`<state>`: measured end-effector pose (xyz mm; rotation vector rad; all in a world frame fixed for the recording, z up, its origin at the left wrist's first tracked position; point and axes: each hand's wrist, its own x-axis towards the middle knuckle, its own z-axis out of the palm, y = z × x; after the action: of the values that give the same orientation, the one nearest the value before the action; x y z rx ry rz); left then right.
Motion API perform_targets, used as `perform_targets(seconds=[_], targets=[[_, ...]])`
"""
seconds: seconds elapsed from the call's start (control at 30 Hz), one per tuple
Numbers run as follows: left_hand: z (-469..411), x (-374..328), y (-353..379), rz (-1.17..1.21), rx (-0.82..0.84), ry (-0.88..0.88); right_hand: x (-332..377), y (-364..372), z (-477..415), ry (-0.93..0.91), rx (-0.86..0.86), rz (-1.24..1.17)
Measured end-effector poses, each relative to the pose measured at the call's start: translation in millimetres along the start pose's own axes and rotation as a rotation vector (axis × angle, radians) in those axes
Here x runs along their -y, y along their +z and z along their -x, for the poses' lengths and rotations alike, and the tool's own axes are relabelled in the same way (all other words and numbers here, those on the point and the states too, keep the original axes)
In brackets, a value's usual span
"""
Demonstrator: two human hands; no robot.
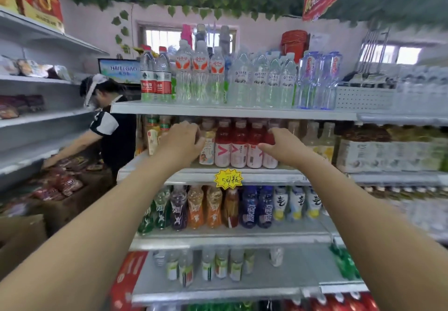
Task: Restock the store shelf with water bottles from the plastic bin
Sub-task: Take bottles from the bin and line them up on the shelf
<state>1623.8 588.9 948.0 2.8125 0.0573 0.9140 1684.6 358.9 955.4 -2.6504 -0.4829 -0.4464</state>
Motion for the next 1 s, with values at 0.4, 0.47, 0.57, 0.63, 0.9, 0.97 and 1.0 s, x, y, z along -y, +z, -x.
perform_targets(seconds=[0.4, 0.47, 0.57, 0.63, 0.9, 0.97, 1.0], targets=[[128, -32, 36, -0.085, 0.196, -0.109, -41, 65, 106, -0.039, 0.213, 0.059], [150, -36, 50, -0.137, 0.229, -0.11, -51, 81, 123, -0.059, 0.233, 0.136], [187, -43, 70, -0.152, 0.286, -0.109, -65, 105, 151, -0.076, 0.245, 0.161], [210, -45, 85, -0.156, 0.329, -0.112, -73, 123, 169, -0.076, 0.271, 0.173], [287, -13, 173, -0.118, 0.523, -0.123, -101, 230, 226, 0.008, 0.498, 0.175], [299, 3, 200, -0.091, 0.57, -0.128, -106, 262, 233, 0.051, 0.546, 0.166], [304, 12, 214, -0.078, 0.593, -0.135, -108, 277, 235, 0.074, 0.565, 0.159]])
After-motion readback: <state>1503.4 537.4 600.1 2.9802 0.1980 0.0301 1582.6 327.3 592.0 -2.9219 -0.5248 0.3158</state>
